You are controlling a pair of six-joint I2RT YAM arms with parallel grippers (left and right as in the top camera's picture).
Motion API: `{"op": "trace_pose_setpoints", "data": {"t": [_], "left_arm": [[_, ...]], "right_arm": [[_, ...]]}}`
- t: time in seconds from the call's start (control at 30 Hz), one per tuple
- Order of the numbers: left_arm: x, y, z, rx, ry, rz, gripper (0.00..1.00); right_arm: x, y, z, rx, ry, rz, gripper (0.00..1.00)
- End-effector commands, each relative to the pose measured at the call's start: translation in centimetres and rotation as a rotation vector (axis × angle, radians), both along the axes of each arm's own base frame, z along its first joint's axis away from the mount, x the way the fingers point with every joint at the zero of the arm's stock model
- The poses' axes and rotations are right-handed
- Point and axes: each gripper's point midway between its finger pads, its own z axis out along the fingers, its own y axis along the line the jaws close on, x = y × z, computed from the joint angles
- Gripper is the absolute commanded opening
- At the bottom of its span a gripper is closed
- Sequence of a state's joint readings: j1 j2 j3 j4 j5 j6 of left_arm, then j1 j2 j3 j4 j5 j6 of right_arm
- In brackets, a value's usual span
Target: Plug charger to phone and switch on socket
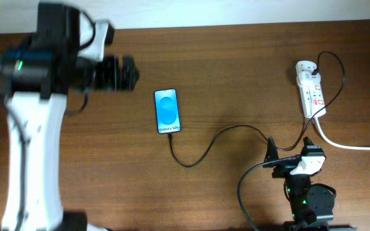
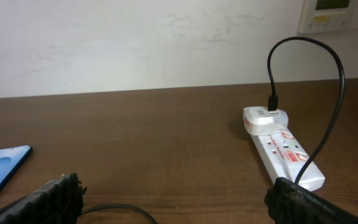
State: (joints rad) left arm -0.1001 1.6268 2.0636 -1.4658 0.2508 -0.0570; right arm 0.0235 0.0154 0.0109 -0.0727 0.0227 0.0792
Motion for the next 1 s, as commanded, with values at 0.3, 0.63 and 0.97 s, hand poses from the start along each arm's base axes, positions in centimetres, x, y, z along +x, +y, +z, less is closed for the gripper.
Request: {"op": "trace_pose_setpoints", "data": {"t": [0.3, 0.63, 0.97], "left_arm": [[-9.6, 5.3, -7.6, 0.162, -0.325, 0.156, 0.99], [-9.3, 6.7, -8.5, 0.214, -0.859, 0.211, 0.99], [-9.4, 7.8, -12.3, 0.277, -1.081, 0.237, 0.99]], "right_arm": [[0.0, 0.1, -0.3, 0.002, 0.005, 0.000, 0.98], [0.0, 0.1, -0.3, 0.002, 0.005, 0.000, 0.98], [0.0, 0.1, -0.3, 0.002, 0.005, 0.000, 0.98]]}}
